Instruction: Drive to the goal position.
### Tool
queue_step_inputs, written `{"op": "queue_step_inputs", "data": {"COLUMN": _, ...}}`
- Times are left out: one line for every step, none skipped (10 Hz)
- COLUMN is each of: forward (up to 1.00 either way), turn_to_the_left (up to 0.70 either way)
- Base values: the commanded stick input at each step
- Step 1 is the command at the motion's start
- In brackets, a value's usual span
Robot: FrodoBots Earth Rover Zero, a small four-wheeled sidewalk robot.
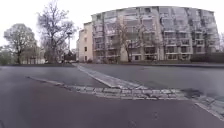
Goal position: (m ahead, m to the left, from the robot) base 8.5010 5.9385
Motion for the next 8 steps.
{"op": "queue_step_inputs", "data": {"forward": 0.85, "turn_to_the_left": 0.0}}
{"op": "queue_step_inputs", "data": {"forward": 0.85, "turn_to_the_left": 0.0}}
{"op": "queue_step_inputs", "data": {"forward": 0.85, "turn_to_the_left": 0.32}}
{"op": "queue_step_inputs", "data": {"forward": 0.85, "turn_to_the_left": 0.34}}
{"op": "queue_step_inputs", "data": {"forward": 0.85, "turn_to_the_left": 0.21}}
{"op": "queue_step_inputs", "data": {"forward": 0.85, "turn_to_the_left": 0.06}}
{"op": "queue_step_inputs", "data": {"forward": 0.85, "turn_to_the_left": 0.0}}
{"op": "queue_step_inputs", "data": {"forward": 0.85, "turn_to_the_left": 0.0}}
